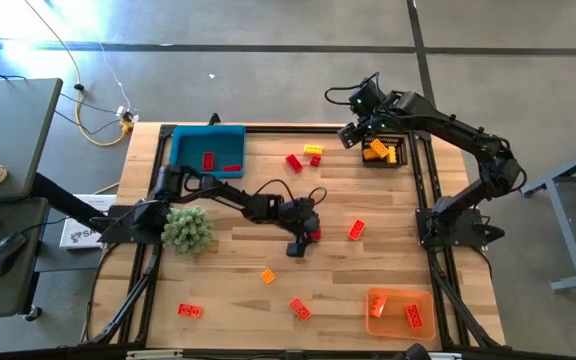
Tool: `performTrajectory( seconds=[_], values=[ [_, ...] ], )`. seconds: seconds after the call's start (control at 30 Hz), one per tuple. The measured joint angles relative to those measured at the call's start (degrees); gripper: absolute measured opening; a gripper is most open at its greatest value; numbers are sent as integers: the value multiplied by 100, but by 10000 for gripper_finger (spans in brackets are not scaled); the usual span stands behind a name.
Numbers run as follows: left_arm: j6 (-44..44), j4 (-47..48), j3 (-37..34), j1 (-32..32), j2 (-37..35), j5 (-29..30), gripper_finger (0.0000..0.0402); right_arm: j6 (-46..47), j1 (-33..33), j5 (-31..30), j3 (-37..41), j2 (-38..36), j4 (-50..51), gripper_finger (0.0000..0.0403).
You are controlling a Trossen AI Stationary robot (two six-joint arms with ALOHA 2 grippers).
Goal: Sort & place blocks by color
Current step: Put the red game piece into the blue bin
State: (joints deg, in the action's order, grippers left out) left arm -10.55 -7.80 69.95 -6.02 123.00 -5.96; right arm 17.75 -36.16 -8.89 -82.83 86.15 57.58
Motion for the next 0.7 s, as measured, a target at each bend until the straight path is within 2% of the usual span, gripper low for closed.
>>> performTrajectory(
  seconds=[0.27, 0.47, 0.7],
  values=[
    [339, 214, -2, -39, -107, 40, 113, -1, 0, -56, 0, 0, 0, 226],
    [578, 932, -23, -191, -463, 145, 113, -21, 0, -36, 0, 0, -19, 226],
    [511, 1848, -17, -520, -1352, 725, 113, -21, 20, 93, 4, 0, -348, 226]
  ],
)
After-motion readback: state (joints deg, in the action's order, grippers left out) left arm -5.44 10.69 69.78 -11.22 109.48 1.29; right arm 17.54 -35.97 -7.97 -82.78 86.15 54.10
